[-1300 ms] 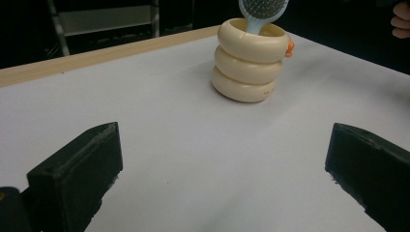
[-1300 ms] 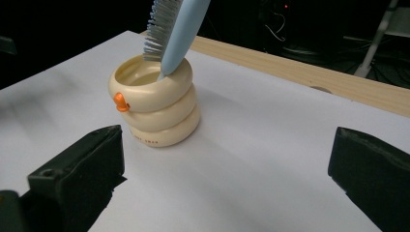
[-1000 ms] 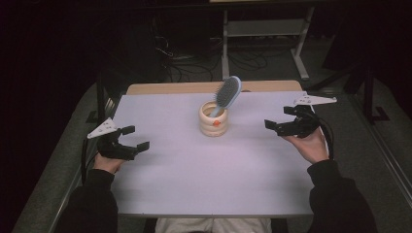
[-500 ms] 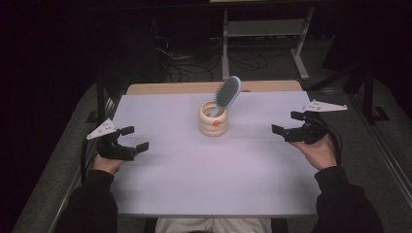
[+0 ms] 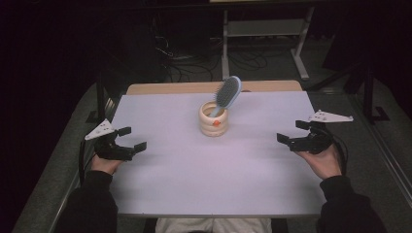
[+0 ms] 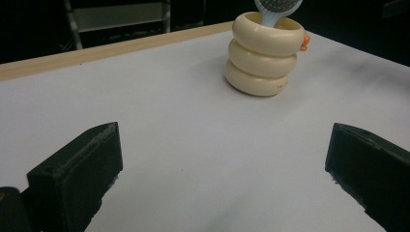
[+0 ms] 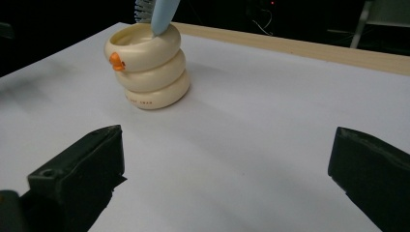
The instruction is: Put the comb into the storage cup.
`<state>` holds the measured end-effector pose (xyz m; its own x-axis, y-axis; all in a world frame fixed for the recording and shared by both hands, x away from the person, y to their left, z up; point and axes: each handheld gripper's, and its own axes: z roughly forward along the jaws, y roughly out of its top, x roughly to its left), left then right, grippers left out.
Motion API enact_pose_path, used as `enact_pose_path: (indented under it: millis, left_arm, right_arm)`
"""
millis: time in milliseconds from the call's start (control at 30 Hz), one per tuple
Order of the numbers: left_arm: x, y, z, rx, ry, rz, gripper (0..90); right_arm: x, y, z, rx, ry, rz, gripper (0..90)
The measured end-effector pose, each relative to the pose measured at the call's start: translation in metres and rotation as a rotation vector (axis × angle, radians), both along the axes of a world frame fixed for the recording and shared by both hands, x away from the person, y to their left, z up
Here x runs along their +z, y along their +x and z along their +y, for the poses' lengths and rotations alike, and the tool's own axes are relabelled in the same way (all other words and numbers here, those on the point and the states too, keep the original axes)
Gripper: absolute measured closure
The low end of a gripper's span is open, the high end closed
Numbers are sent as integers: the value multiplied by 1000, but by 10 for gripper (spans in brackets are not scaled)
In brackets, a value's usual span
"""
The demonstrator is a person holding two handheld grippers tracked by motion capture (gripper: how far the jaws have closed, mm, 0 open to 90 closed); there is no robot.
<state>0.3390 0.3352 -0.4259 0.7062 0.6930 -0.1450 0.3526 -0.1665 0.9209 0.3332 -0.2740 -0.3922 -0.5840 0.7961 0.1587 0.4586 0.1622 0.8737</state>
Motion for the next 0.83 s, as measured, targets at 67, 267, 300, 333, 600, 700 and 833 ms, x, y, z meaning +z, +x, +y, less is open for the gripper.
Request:
enact_pose_path:
  millis: [67,267,300,333,600,700,833]
  left_arm:
    - [0,0,1,1,-3,2,0]
    - [-2,0,3,-8,-12,20,0]
    - [-2,0,3,-8,-11,20,0]
    - [-2,0,3,-8,-13,20,0]
    - [-1,0,4,-6,-26,17,0]
    - [-1,1,5,-10,-27,15,0]
    - [0,1,7,-8,-47,10,0]
  right_arm:
    - [-2,-3,0,-1,-1,0,0]
    - [-10,-13,-2,8,-5,-7,0]
    - [-12,-15,-2,10,2,-12,0]
    - [-15,-17,-3,14,5,-16,0]
    - [-28,-27,-2,30,-34,7,0]
    - [-35,-29,0,24,-56,43,0]
    - [-40,-28,3,30,-90,62,0]
